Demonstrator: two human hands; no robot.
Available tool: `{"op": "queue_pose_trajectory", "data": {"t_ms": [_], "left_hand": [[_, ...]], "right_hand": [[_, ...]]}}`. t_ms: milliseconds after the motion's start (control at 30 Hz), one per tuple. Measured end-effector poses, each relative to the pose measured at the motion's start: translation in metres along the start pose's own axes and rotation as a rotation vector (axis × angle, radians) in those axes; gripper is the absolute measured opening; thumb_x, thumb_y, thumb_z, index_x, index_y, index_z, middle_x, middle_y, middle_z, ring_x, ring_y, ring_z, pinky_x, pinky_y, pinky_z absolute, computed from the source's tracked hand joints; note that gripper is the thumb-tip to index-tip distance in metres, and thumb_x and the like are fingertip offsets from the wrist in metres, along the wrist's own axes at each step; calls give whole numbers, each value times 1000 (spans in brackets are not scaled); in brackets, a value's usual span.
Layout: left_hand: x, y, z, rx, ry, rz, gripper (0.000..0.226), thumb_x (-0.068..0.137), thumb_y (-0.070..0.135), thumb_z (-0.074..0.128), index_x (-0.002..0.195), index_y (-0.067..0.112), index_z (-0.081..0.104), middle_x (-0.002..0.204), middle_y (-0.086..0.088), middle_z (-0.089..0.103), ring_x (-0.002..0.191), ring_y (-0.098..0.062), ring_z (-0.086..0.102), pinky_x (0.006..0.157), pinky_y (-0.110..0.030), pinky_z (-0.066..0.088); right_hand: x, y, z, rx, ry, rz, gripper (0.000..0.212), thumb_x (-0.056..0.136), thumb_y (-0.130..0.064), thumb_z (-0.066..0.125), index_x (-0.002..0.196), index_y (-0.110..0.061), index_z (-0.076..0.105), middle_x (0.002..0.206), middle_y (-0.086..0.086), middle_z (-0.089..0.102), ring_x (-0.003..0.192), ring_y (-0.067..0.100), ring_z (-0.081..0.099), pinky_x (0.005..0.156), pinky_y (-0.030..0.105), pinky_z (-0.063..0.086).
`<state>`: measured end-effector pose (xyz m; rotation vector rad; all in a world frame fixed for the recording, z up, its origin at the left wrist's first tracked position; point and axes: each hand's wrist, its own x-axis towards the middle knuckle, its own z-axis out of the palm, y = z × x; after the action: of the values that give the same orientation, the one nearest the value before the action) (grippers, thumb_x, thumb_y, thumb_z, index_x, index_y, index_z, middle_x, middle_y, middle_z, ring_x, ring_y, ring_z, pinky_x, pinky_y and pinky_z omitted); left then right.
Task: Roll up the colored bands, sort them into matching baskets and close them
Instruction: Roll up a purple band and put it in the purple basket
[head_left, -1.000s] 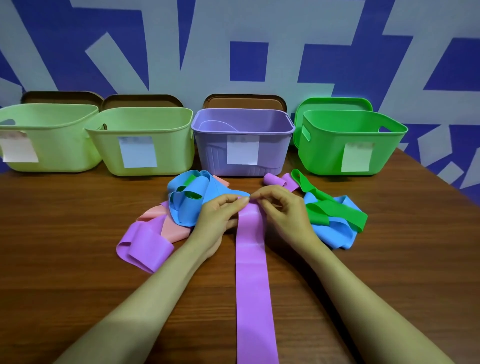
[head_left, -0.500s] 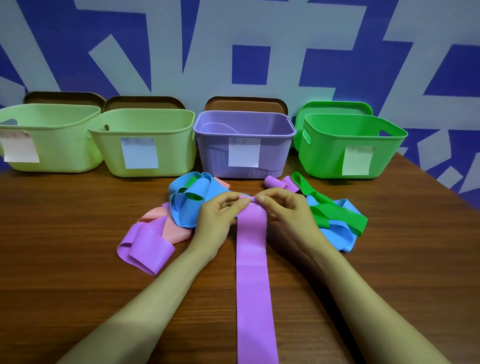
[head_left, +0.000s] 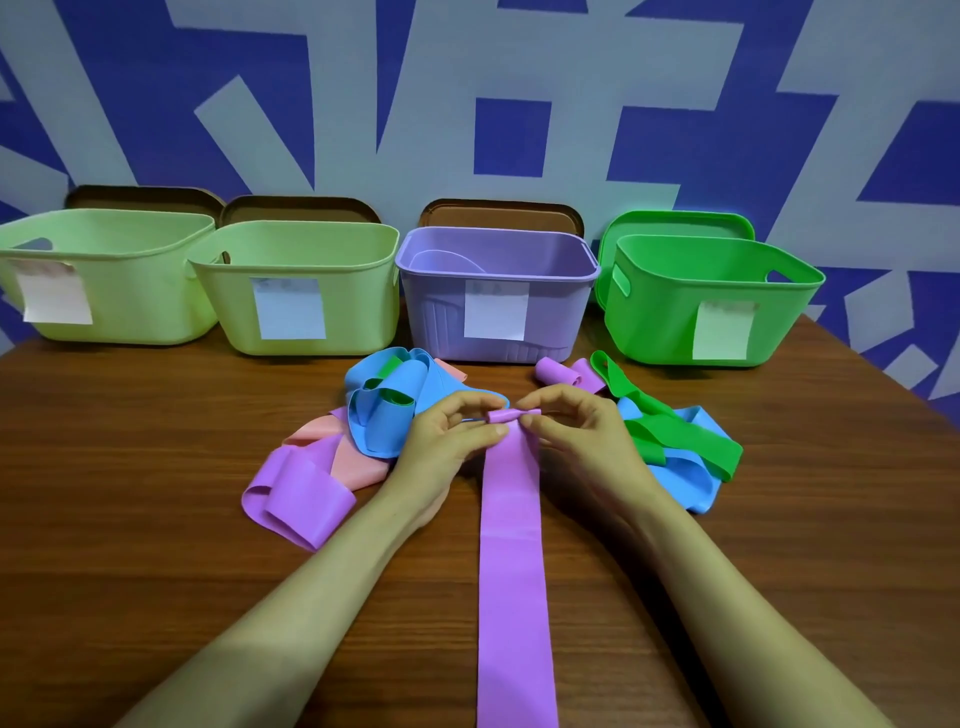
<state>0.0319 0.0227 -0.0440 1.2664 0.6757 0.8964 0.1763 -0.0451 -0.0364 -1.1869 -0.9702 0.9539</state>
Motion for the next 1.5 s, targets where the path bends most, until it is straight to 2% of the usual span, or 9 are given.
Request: {"op": "queue_pose_trajectory", "data": {"t_ms": [200,300,433,567,733,1033,1233,1367,1500], "left_hand": [[1,0,1,-38,64,18,19,81,2,69,96,13,65,88,-1,69,83,-12,65,69,-20,51],[0,0,1,-27,64,52,18,81,-1,68,94,12,64,85,1,70,79,-9,65,65,-16,50],[0,-1,0,-24,60,87,17,82,-1,67,92,13,63,92,-3,70,86,-11,66,73,-20,52],[-1,-1,1,-14,47,95,18,83,-2,66,96,10,62,93,-2,70,88,-9,67,73,-20,53],[1,-6,-1,-6,29,-77,19,84,10,68,102,13,61,105,-10,69,95,-17,69,79,-26,56],[2,-5,-2,2,-15,-98,19,82,9,71,98,16,64,104,-10,69,97,-19,66,87,-36,52],[2,-4,0,21,66,-28,14,82,5,70,91,14,65,90,-6,68,81,-16,65,69,-24,53],[2,-5,-3,49,66,34,17,80,2,71,90,14,66,92,-6,70,84,-16,66,73,-26,53],[3,-5,-3,69,45,38,19,80,0,70,94,10,65,94,-2,69,84,-13,66,74,-25,54]], "right_hand": [[-1,2,4,-5,17,-14,11,86,-1,64,84,-9,70,80,19,67,70,26,52,61,31,41],[0,-1,1,4,-36,-3,10,83,1,67,91,-5,69,85,14,69,72,24,59,60,29,48],[5,4,-4,21,-76,18,12,88,-18,66,96,-8,65,69,-6,66,61,5,61,54,17,46],[7,9,-4,-37,-62,21,20,83,-26,72,90,-7,68,80,8,67,71,16,57,63,29,42],[10,10,-7,-70,-55,-42,25,74,-31,77,89,-12,70,95,27,65,83,28,57,76,44,43],[12,13,-13,-98,-34,-66,18,73,-19,77,90,-14,73,102,20,69,104,45,61,92,59,47],[9,10,-10,-38,-75,13,23,70,-8,78,92,-14,71,92,19,69,83,27,63,77,39,51],[9,7,-8,-73,-75,50,11,86,-21,69,93,-13,68,76,0,65,67,9,57,59,19,44],[10,10,-9,-53,-80,57,4,89,-13,65,90,-9,67,77,6,63,67,14,52,60,20,43]]}}
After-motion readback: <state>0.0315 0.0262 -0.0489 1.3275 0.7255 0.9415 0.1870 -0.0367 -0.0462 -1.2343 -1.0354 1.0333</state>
